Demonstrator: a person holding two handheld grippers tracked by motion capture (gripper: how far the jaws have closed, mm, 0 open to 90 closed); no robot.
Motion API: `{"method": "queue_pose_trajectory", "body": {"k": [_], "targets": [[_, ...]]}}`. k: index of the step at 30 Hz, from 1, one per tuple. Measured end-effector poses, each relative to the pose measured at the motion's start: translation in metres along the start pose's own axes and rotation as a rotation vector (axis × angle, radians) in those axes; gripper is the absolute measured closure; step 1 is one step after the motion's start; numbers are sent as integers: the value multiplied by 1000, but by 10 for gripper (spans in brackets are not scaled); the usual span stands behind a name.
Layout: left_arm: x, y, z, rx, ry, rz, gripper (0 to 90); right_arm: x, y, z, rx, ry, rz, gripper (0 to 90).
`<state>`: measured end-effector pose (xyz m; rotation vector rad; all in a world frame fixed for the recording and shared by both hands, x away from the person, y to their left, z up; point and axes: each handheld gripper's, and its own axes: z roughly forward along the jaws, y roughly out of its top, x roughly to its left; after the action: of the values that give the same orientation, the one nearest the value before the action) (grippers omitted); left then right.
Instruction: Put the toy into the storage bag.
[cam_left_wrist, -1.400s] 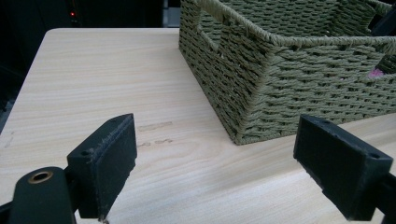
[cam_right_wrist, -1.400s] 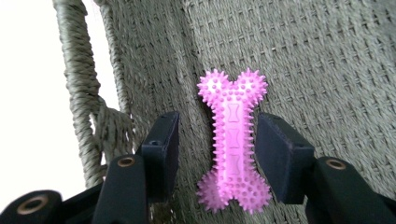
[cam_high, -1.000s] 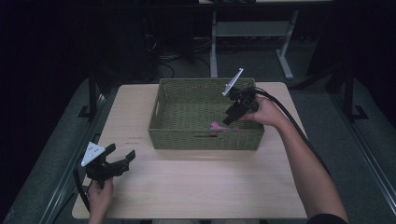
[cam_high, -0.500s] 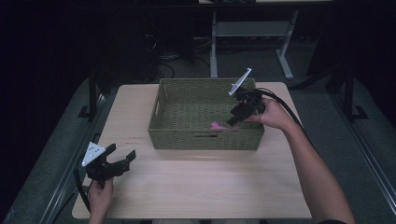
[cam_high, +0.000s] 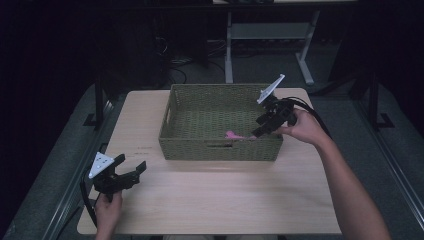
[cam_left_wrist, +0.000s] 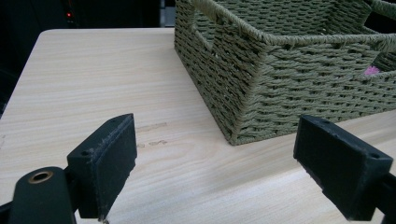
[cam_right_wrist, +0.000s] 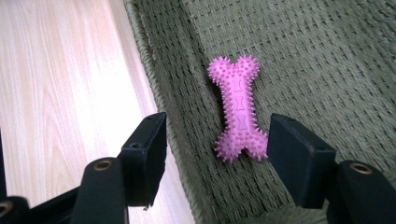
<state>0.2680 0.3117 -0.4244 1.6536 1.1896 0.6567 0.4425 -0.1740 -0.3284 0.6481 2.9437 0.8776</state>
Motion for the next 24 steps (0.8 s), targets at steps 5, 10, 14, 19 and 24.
{"method": "queue_pose_trajectory", "body": {"k": [5,10,14,19,24], "targets": [[0,0,1,5,-1,1,128,1,-6,-6,-11,-7,6,369],[0,0,0,3,0,-1,128,0,-11,-8,-12,-11,14,367],[0,0,0,4,0,0,128,1,-13,-10,-14,-16,18,363],[0,0,0,3,0,1,128,2,-17,-13,-15,-26,24,353],[-1,0,0,5,0,3,128,2,-24,-16,-23,-30,38,346]]}}
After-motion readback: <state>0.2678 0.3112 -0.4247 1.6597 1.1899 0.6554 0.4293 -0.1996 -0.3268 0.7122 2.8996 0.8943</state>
